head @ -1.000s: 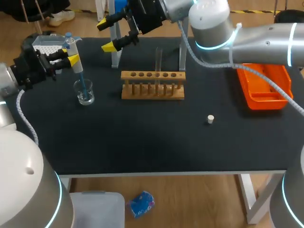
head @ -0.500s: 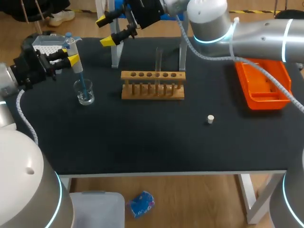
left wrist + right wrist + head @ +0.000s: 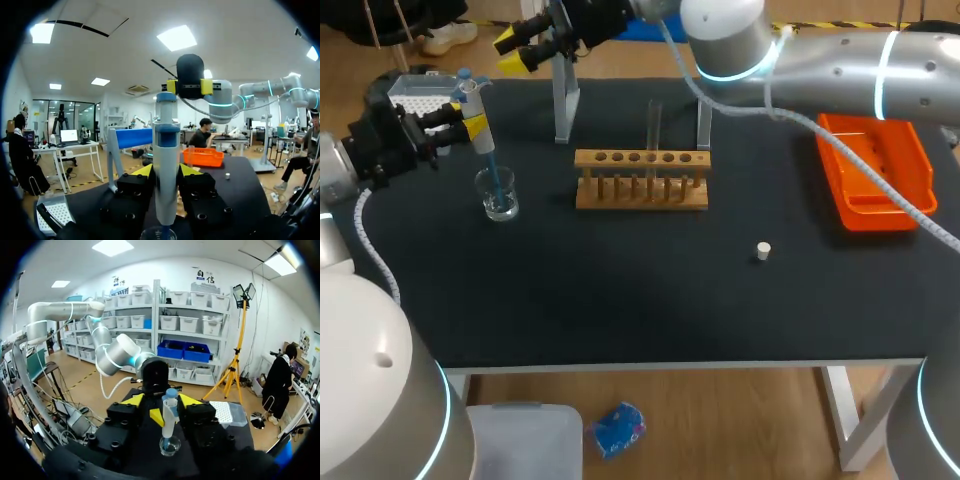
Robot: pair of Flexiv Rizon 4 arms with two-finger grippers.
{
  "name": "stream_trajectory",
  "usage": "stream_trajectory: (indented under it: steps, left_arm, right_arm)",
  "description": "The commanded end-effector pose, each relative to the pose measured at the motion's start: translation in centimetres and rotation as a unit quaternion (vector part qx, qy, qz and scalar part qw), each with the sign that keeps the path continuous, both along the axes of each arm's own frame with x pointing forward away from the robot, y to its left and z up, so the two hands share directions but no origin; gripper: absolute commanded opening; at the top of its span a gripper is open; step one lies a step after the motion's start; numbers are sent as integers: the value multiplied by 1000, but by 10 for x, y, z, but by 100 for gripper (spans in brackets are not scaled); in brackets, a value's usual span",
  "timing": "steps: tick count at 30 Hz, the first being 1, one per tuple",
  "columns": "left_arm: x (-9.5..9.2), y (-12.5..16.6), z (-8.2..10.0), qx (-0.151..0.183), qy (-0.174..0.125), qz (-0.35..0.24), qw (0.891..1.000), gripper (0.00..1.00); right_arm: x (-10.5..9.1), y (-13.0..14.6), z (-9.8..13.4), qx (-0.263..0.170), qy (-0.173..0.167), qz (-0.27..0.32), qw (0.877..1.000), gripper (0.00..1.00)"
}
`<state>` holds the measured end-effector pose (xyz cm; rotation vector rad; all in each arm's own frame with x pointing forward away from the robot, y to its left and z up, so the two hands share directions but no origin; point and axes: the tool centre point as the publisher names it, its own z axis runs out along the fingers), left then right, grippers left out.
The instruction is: Invert the test tube, pick up the pipette, mount the tip to pipette, aspirate from beaker and dispense into the tube, eject the tip, return the pipette, and cap with the stopper.
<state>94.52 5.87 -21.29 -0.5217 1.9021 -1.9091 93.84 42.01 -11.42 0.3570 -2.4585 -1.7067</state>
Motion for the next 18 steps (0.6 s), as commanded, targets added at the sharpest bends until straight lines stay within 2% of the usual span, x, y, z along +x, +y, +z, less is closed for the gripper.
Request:
stream_trajectory:
  steps: [1,18]
  left_arm:
    - [0,-1,-1,-1,-1,1,1000,0]
    - [0,-1,-1,-1,-1,1,1000,0]
  right_arm:
    - [12,19,1,-2,4,21,1000,0]
    - [12,53,-9,18,7,56,998,0]
